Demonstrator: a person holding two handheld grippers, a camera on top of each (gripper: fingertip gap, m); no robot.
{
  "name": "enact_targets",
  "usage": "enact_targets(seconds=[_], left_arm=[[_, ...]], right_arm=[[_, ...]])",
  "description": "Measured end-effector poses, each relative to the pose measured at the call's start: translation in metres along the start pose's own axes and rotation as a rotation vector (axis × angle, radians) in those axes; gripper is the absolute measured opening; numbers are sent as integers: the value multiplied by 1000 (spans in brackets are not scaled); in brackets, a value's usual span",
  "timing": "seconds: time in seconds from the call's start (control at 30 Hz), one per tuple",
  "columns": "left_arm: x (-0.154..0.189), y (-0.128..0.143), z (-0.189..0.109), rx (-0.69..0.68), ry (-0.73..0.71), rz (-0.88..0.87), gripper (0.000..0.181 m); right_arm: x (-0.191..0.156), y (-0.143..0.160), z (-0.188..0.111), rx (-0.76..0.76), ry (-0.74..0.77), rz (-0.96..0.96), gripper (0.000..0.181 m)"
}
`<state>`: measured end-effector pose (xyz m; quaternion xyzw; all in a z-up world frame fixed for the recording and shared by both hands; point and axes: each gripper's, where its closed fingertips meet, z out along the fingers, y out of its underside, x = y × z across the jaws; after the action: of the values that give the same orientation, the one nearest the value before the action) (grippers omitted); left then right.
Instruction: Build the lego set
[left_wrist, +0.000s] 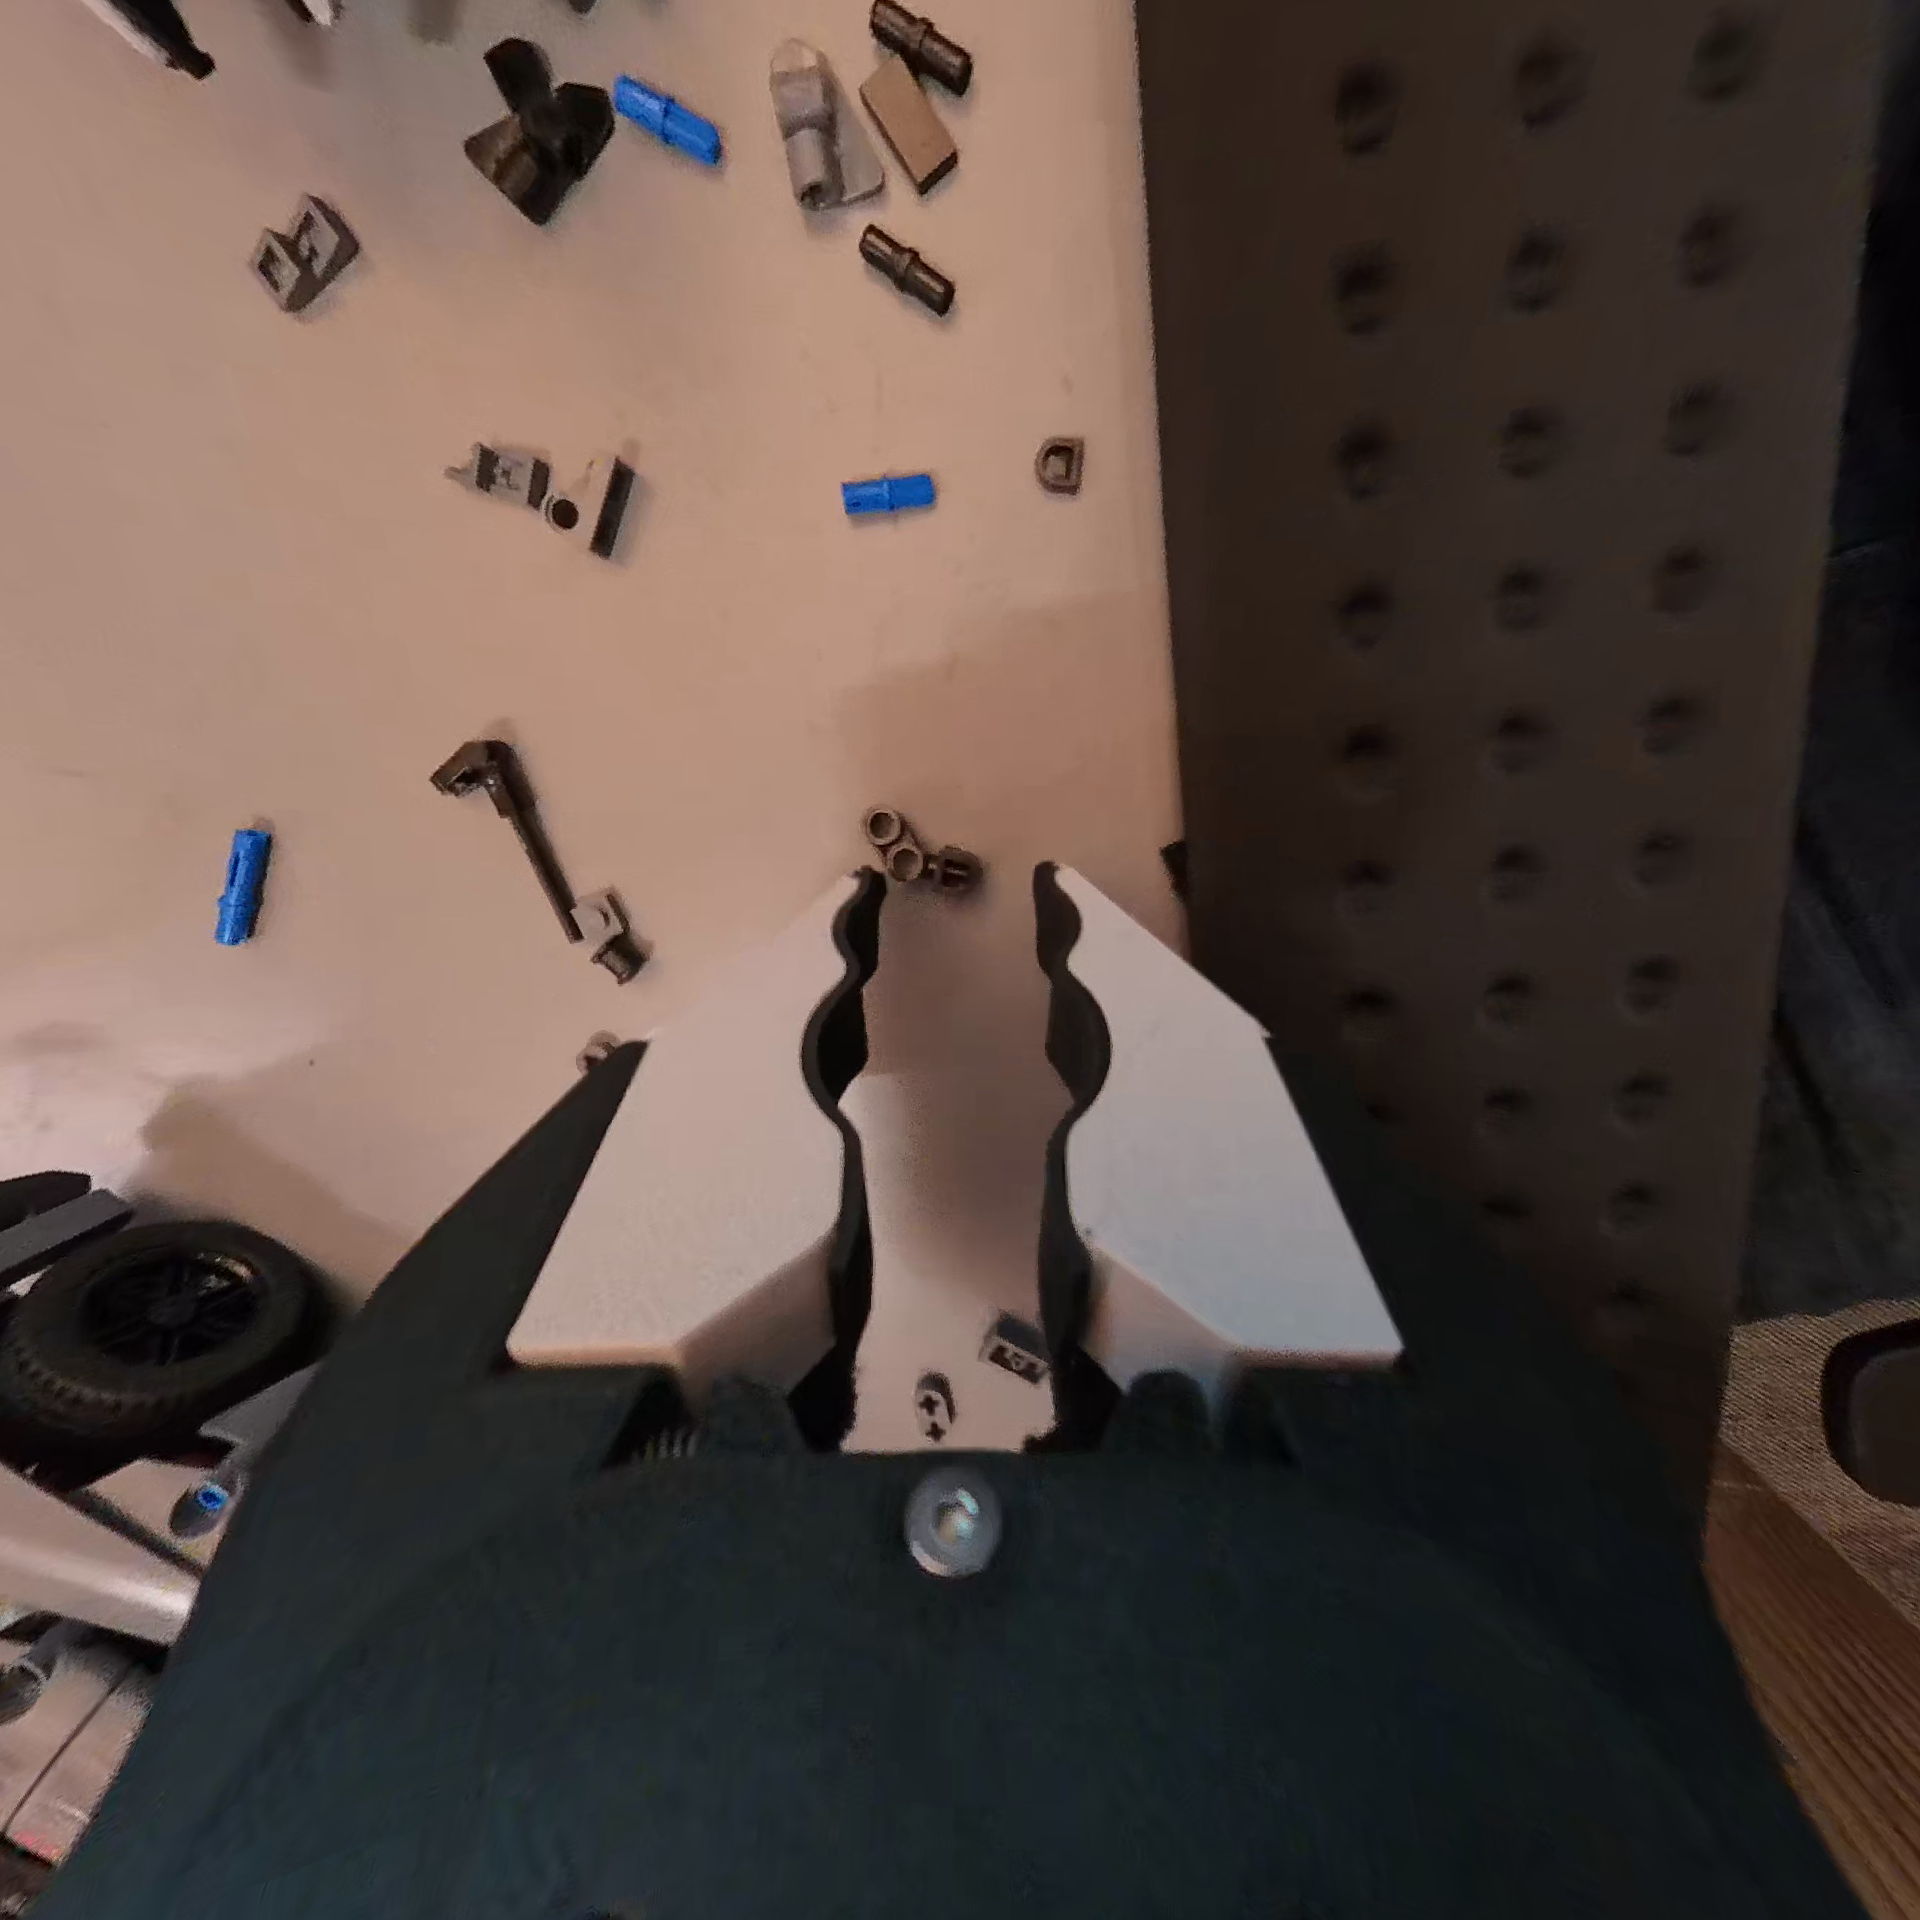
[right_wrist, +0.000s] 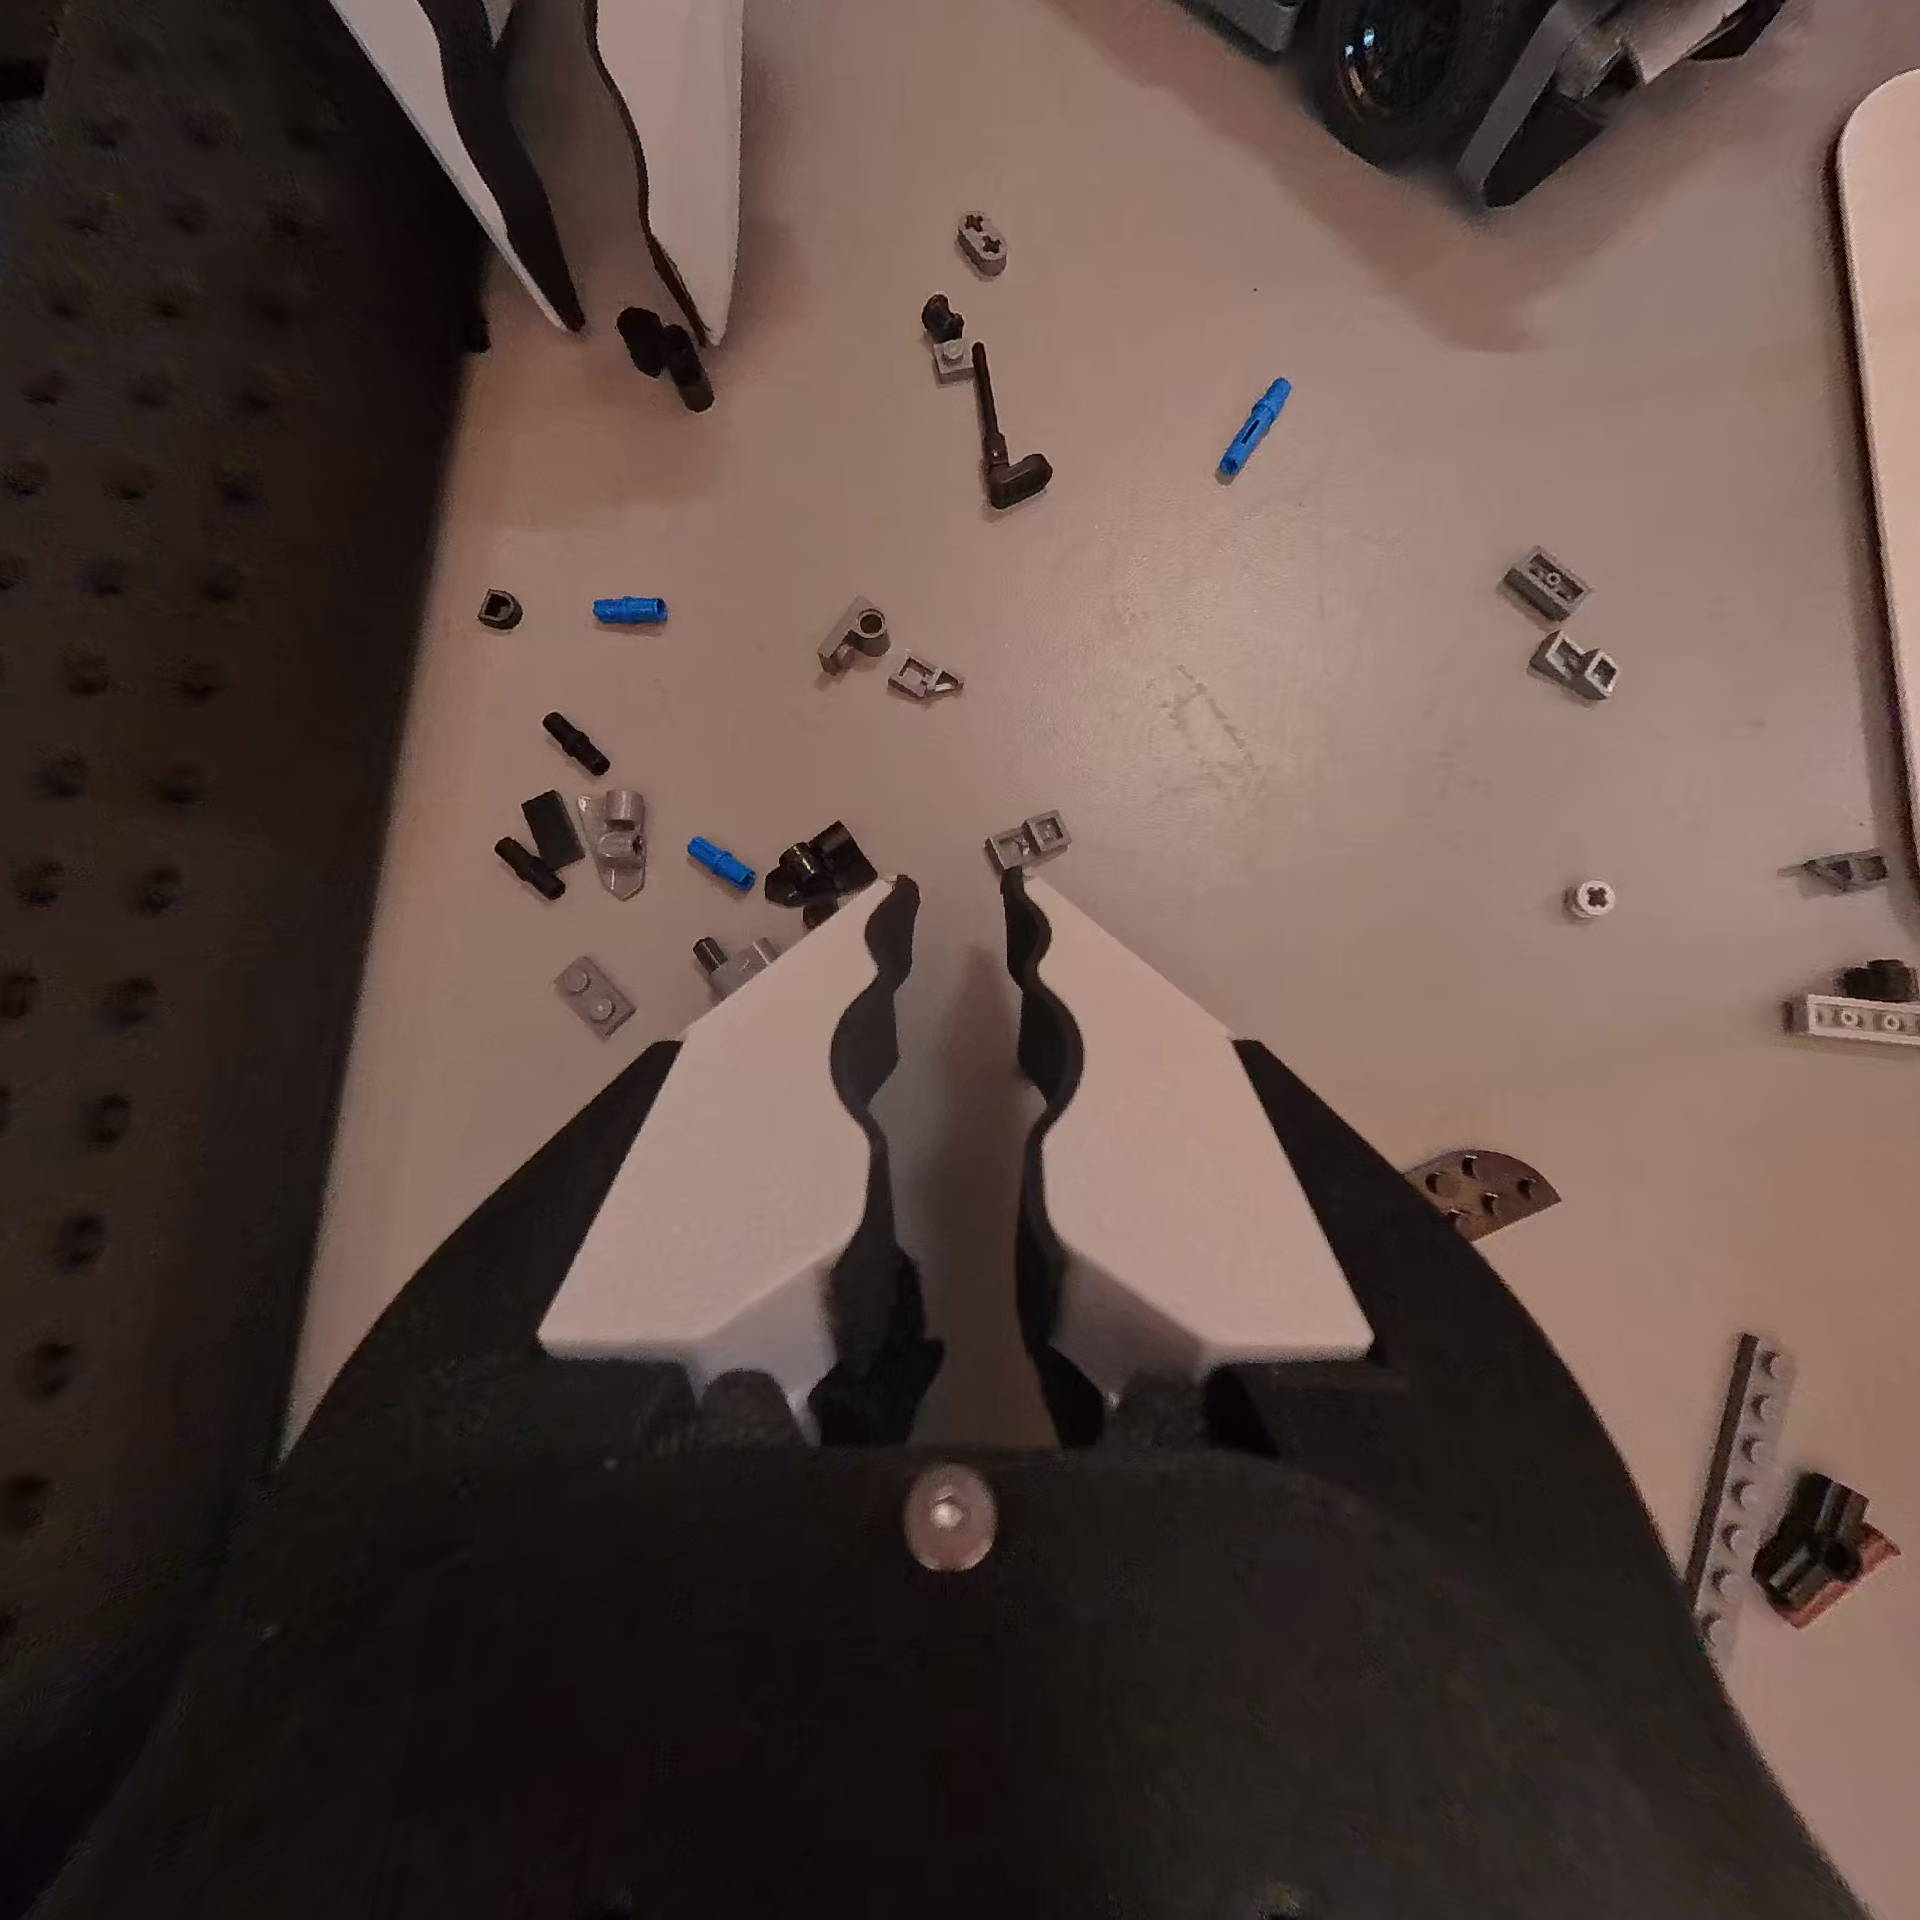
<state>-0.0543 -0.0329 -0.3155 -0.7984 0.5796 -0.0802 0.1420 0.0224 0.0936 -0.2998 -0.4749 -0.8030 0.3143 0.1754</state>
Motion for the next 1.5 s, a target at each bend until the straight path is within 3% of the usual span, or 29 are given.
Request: enact_targets(seconds=[0.33, 0.53, 0.83, 1.07, 1.2, 1.3, 1.43, 1.5], left_arm=[[-6, -3, 6, 27, -18, -27, 7], [-15, -6, 7, 70, -32, -75, 7], [-33, -31, -8, 293, -11, -252, 7], [-33, -51, -15, 385, -9, -260, 7], [-33, -53, -15, 379, -30, -241, 7], [-35, -53, -16, 389, -45, -240, 8], [-39, -55, -21, 417, -76, -228, 8], [-45, -56, -26, 429, -133, -212, 17]], right_arm=[[-2, -1, 1, -3, -1, -14, 14], [-2, -11, 0, 38, 9, -32, 15], [-21, -48, 14, 115, 37, -155, 26], [-40, -71, 36, 142, 38, -233, 27], [-37, -73, 40, 134, 68, -224, 20], [-40, -75, 39, 159, 44, -218, 5], [-38, -79, 35, 200, 18, -151, 4], [-30, -82, 30, 235, 6, -51, 4]])
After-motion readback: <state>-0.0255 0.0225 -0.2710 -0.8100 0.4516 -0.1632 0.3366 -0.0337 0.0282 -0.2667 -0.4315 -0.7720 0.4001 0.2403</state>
